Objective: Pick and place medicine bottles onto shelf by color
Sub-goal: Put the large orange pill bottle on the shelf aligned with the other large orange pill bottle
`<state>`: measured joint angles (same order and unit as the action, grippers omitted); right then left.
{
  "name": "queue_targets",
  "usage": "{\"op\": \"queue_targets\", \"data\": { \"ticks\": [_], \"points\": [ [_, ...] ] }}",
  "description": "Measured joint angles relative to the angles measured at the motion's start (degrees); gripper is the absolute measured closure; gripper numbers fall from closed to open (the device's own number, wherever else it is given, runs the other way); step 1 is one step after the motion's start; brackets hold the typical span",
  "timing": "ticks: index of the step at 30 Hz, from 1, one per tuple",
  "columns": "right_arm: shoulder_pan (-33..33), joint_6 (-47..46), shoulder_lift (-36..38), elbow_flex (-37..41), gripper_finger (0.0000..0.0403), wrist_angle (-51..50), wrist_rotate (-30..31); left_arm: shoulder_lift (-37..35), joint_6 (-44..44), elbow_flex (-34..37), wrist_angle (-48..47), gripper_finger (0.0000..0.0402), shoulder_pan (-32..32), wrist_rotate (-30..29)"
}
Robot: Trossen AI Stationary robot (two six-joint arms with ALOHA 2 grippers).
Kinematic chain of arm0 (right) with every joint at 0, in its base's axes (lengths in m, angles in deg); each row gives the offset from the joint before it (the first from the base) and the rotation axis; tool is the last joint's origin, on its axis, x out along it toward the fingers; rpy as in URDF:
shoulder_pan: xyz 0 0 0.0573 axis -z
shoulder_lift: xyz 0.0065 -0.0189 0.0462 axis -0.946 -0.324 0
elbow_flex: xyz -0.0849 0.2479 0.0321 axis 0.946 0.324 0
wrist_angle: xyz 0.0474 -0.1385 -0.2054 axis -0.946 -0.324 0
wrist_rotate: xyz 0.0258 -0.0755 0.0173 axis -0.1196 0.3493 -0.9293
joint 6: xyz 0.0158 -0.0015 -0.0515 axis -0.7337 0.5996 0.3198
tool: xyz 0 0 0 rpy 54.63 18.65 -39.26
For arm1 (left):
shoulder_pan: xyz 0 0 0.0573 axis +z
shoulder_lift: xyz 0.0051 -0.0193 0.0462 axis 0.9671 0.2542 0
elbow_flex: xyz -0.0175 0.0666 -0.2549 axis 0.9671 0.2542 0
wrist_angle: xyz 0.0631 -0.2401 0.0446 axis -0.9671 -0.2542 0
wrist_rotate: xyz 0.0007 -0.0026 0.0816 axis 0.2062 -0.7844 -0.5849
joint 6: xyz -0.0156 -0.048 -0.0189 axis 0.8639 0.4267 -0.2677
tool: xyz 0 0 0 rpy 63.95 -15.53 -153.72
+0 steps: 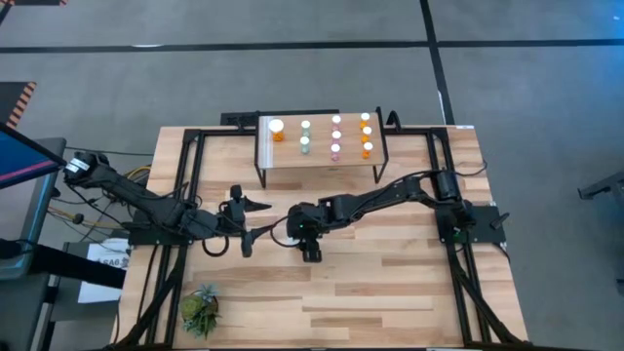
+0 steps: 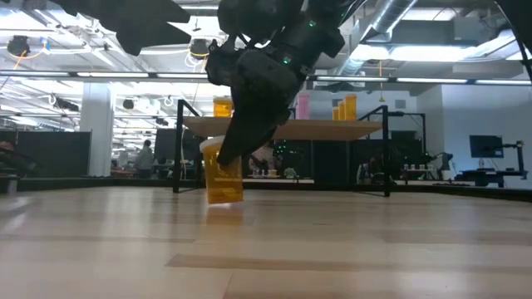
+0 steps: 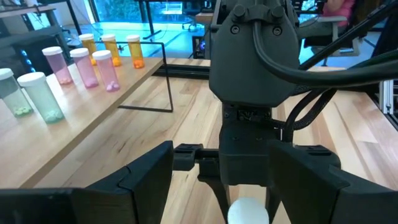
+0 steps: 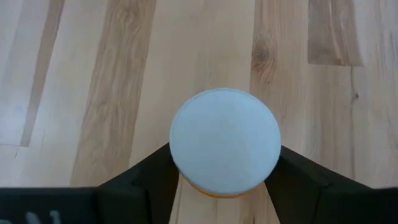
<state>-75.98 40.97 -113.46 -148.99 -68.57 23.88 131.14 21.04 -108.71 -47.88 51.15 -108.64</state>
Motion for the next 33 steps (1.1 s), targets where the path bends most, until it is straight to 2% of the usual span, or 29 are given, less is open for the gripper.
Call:
{"op": "queue_targets", "data": {
  "ticks": [10, 24, 27, 33],
  "points": [
    [0.0, -0.8, 0.0, 0.0, 0.0129, -1.5, 0.0, 0.0, 0.2, 0.0, 0.0, 0.0156, 0.0, 0.0],
    [0.0, -2.2, 0.8, 0.0, 0.0126, -8.6, 0.0, 0.2, 0.6, 0.0, -0.2, 0.0156, 0.0, 1.0],
    [-0.3, -2.2, 2.0, 0.1, 0.0126, -11.8, 0.0, 1.4, 0.7, 0.0, -0.2, 0.0156, 0.0, 1.2],
    [-2.1, -2.7, 6.1, 1.7, 0.0126, -12.1, 0.6, 6.4, 1.1, 0.0, 1.2, 0.0156, 0.0, 1.4]
  ]
}}
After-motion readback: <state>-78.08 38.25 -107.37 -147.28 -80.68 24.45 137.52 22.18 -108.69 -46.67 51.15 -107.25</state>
